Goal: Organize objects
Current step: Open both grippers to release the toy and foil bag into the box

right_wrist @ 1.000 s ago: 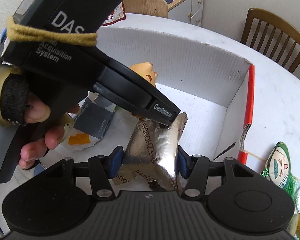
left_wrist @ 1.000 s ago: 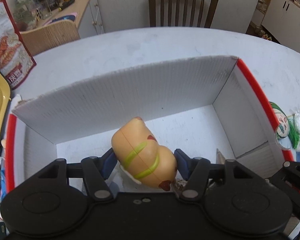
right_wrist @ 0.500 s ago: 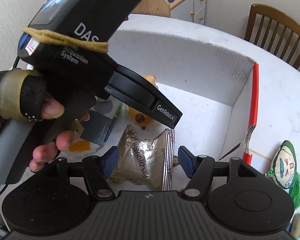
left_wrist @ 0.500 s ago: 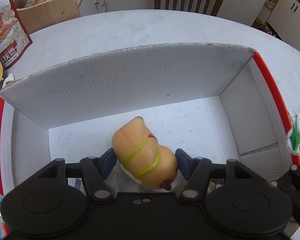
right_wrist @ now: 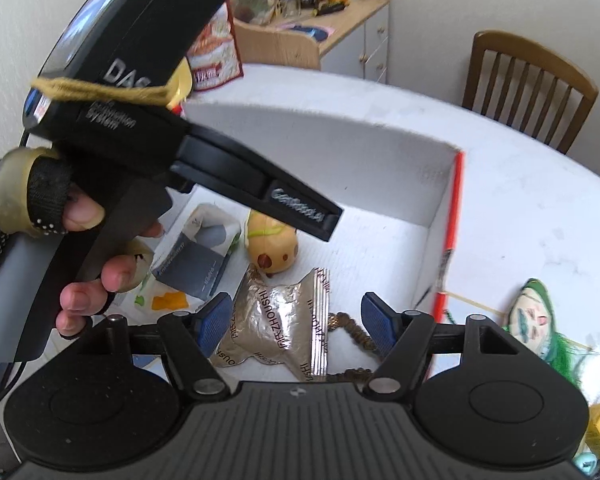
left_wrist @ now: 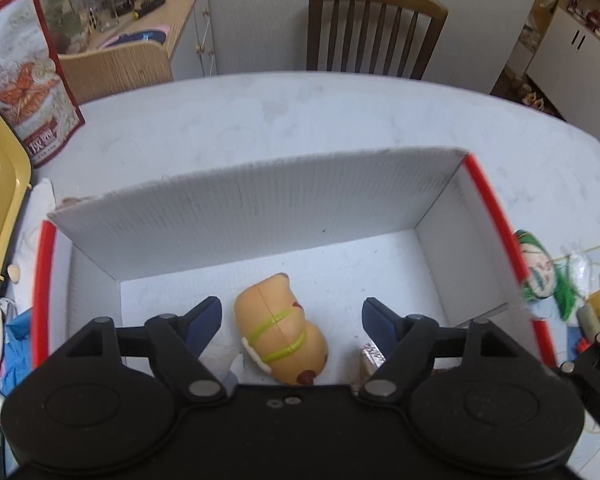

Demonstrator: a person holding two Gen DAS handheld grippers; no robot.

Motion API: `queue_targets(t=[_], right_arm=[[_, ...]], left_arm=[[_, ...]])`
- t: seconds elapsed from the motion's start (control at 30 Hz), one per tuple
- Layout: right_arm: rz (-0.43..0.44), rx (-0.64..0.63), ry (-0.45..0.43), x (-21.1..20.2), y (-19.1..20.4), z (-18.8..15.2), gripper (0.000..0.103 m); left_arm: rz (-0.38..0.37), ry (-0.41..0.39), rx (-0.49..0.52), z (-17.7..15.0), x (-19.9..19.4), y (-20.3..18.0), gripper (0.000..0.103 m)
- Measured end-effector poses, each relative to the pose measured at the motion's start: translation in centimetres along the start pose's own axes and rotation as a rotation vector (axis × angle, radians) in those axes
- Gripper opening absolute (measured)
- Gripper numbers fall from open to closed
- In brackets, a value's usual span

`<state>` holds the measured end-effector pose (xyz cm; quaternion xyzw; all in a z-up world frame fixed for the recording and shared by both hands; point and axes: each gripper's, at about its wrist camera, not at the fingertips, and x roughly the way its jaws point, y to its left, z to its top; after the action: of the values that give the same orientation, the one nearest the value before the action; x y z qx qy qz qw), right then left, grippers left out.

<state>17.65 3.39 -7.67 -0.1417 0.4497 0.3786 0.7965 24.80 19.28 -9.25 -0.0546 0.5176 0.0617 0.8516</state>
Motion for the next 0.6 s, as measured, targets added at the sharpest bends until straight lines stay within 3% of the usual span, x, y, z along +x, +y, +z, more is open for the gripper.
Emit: queue_targets(t=[0.6], right_arm=[[-0.026,0.064,-0.177,-7.9,-2.1,-1.6,0.073]], left_arm=[[-0.017,-0.191,0.029,-2.0,-8.6,-2.7,0.086]])
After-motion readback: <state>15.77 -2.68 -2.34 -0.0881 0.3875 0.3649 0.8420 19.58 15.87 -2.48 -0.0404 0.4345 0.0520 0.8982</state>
